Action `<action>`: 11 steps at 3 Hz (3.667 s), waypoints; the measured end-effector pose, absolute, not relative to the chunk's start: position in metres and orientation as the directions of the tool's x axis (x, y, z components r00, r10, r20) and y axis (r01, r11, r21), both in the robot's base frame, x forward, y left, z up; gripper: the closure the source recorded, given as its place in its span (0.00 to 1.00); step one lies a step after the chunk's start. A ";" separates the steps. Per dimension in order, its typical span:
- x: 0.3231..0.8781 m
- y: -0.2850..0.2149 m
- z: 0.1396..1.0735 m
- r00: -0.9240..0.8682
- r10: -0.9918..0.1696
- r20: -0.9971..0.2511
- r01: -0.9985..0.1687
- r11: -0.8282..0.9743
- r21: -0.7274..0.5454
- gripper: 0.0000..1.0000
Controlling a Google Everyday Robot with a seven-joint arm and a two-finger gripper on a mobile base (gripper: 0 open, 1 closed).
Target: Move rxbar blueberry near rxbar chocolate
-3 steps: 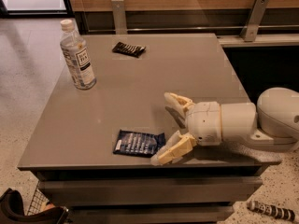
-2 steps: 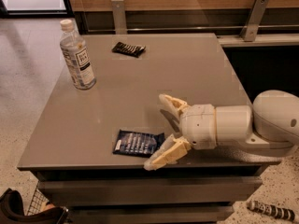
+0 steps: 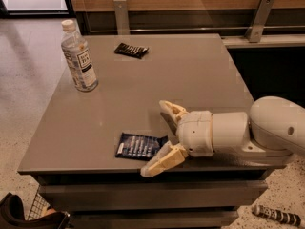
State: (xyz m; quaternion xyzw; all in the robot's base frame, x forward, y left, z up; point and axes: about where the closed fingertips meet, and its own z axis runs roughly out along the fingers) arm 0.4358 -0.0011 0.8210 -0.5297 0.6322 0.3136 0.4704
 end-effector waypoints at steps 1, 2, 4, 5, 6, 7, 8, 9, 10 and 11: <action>0.437 0.003 0.815 -0.002 -0.392 -0.920 -0.964 0.245 -0.102 0.08; 0.436 0.006 0.813 -0.001 -0.398 -0.918 -0.964 0.243 -0.104 0.33; 0.435 0.010 0.815 0.006 -0.400 -0.916 -0.966 0.234 -0.108 0.87; 0.434 0.012 0.816 0.008 -0.401 -0.916 -0.967 0.231 -0.110 1.00; 0.434 0.012 0.819 0.011 -0.410 -0.912 -0.967 0.229 -0.115 1.00; 0.439 0.012 0.855 0.044 -0.488 -0.872 -0.964 0.208 -0.165 1.00; 0.469 0.007 0.894 0.061 -0.544 -0.837 -0.962 0.192 -0.195 1.00; 0.537 -0.011 0.923 0.013 -0.624 -0.781 -0.961 0.208 -0.181 1.00; 0.609 -0.024 0.955 -0.059 -0.633 -0.772 -0.945 0.284 -0.161 1.00; 0.676 -0.046 0.978 -0.081 -0.558 -0.826 -0.902 0.393 -0.177 1.00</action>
Offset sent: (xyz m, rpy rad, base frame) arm 0.0009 0.0049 -0.0074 -0.0214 0.0046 -0.0058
